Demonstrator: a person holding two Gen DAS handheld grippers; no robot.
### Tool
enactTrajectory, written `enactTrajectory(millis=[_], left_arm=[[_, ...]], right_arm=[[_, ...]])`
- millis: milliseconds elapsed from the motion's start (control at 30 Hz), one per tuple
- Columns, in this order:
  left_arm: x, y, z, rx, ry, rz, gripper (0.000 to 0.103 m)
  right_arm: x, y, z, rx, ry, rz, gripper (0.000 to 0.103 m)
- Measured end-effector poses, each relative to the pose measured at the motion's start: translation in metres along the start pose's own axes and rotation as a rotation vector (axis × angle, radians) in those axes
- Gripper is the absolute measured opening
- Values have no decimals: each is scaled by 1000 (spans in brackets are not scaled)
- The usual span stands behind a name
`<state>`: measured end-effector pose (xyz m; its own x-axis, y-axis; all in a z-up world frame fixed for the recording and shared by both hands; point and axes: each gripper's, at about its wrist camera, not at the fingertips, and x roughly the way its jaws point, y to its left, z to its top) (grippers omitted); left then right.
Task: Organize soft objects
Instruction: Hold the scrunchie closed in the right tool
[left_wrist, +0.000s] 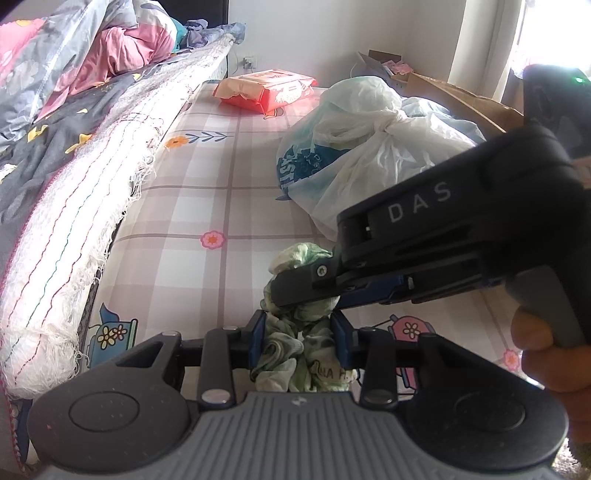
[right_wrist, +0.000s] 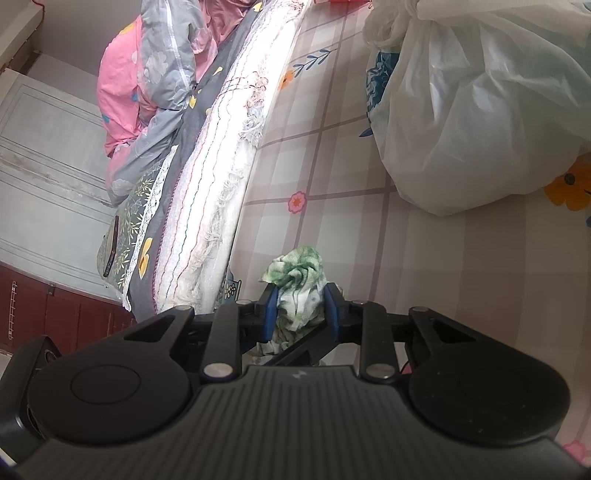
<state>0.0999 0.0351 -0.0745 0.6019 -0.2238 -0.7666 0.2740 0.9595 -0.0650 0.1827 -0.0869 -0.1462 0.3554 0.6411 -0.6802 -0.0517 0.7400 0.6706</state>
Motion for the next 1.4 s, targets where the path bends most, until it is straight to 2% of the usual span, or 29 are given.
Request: enactTrajectory(millis=[1400], left_arm=[[-1,1,0,-4,-3,-2,38]], right_arm=[[2,-1,-2,7,-15,-6,25]])
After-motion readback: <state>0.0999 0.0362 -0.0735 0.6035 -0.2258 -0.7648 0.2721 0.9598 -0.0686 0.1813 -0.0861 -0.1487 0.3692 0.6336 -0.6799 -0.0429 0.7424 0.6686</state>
